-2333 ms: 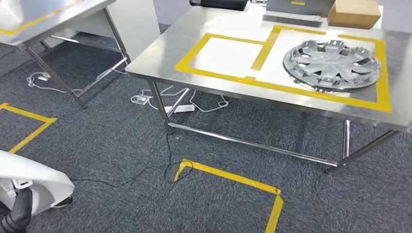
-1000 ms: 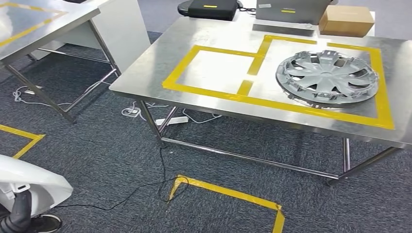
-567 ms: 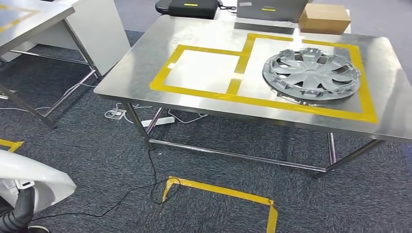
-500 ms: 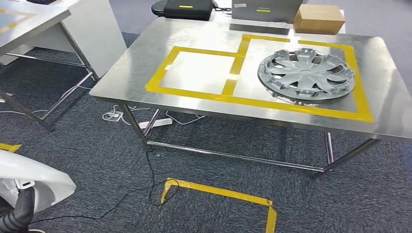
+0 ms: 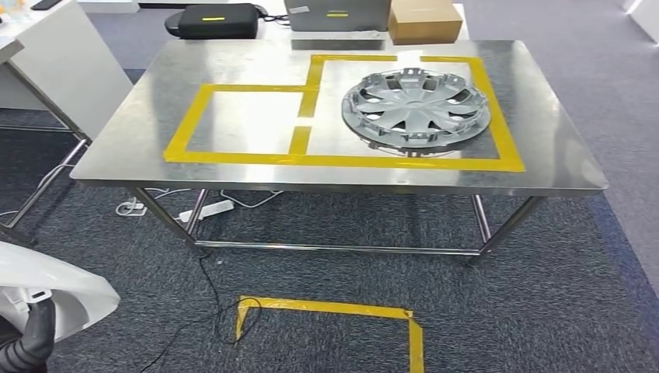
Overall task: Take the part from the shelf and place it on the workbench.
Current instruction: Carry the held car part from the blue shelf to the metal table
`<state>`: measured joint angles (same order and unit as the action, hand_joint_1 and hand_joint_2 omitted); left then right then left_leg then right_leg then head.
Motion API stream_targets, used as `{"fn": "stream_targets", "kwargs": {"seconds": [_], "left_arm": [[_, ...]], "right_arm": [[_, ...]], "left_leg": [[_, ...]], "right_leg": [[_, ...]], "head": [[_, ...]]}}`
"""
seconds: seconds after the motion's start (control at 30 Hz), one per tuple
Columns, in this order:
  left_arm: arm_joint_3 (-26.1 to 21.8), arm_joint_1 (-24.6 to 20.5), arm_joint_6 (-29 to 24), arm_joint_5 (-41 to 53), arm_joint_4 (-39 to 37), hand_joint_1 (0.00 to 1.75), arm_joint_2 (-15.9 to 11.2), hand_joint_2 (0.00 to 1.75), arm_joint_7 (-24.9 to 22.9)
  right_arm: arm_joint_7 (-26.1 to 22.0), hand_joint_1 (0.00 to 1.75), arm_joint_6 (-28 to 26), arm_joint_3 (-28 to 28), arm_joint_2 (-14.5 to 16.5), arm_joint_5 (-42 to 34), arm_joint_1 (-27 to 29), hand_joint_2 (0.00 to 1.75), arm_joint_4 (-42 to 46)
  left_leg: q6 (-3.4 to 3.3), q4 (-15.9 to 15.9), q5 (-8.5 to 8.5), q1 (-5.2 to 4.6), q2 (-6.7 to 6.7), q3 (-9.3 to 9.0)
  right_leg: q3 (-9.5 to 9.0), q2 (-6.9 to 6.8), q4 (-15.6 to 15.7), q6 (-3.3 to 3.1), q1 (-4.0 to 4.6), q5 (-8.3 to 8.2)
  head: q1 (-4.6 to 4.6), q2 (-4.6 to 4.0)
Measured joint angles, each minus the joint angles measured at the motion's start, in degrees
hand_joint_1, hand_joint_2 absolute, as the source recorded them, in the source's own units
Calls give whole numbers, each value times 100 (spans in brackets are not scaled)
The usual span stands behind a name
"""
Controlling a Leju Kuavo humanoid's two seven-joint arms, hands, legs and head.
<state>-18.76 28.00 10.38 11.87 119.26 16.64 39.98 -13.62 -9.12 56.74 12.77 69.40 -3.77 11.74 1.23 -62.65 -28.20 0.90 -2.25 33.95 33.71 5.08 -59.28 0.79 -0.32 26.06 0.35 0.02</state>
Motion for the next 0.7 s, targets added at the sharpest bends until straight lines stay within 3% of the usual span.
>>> {"fn": "stream_targets", "kwargs": {"seconds": [0.07,0.13,0.17,0.23,0.3,0.37,0.4,0.43,0.47,0.53,0.57,0.7], "left_arm": [[2,-3,-1,-2,0,175,1,175,0],[1,-11,-2,-3,-1,175,-2,175,0],[1,-18,-2,-4,-1,175,-3,175,0],[-1,-21,-1,-5,-1,175,-2,175,0],[-7,-12,2,-7,-1,175,0,175,0],[-11,-9,4,-10,-2,175,-1,175,0],[-12,-10,1,-17,-2,175,-1,175,0],[-15,-11,-5,-27,-3,175,-1,175,0],[-20,-12,-16,-41,-2,175,-2,175,0],[-46,-18,-62,-79,1,175,-6,175,0],[-70,-24,-89,-106,3,175,-9,175,0],[-241,-80,-198,-282,19,175,-10,175,0]], "right_arm": [[-2,0,2,0,1,1,-4,175,0],[-3,0,3,0,-1,2,14,175,1],[-3,0,3,0,-5,2,30,175,1],[-3,0,3,0,-12,2,36,175,1],[-11,0,4,0,-14,2,17,175,0],[-18,0,5,1,-14,4,10,175,0],[-17,0,6,1,-15,5,17,175,0],[-19,0,8,2,-18,7,25,175,0],[-22,0,12,2,-22,7,31,175,0],[-31,0,26,4,-30,-1,21,175,0],[-33,0,37,9,-32,-10,14,175,0],[-34,0,64,63,-32,-60,20,175,0]], "left_leg": [[-28,439,116,0,-165,-184],[-60,497,112,-10,-101,-202],[-92,515,125,-6,-47,-210],[-159,552,140,13,84,-233],[-195,556,129,3,204,-244],[-200,554,117,-7,302,-254],[-198,553,109,-9,336,-265],[-188,553,97,-7,358,-283],[-172,552,83,-6,373,-307],[-119,540,50,-30,389,-345],[-91,535,42,-43,391,-354],[10,486,-24,-36,369,-347]], "right_leg": [[33,121,1,62,-2,-9],[76,223,39,145,-18,-32],[96,177,27,181,-19,-23],[255,-104,-275,239,-5,176],[595,-393,-996,282,-5,557],[844,-455,-1531,311,-17,744],[817,-463,-1506,317,-20,677],[668,-470,-1248,313,-21,515],[437,-493,-847,306,-21,317],[35,-542,-152,268,-8,78],[-61,-556,5,243,-2,48],[-91,-525,53,107,-5,45]], "head": [[4,0],[5,0],[10,0],[47,0],[79,0],[78,0],[78,0],[79,0],[80,0],[78,0],[74,0],[63,0]]}}
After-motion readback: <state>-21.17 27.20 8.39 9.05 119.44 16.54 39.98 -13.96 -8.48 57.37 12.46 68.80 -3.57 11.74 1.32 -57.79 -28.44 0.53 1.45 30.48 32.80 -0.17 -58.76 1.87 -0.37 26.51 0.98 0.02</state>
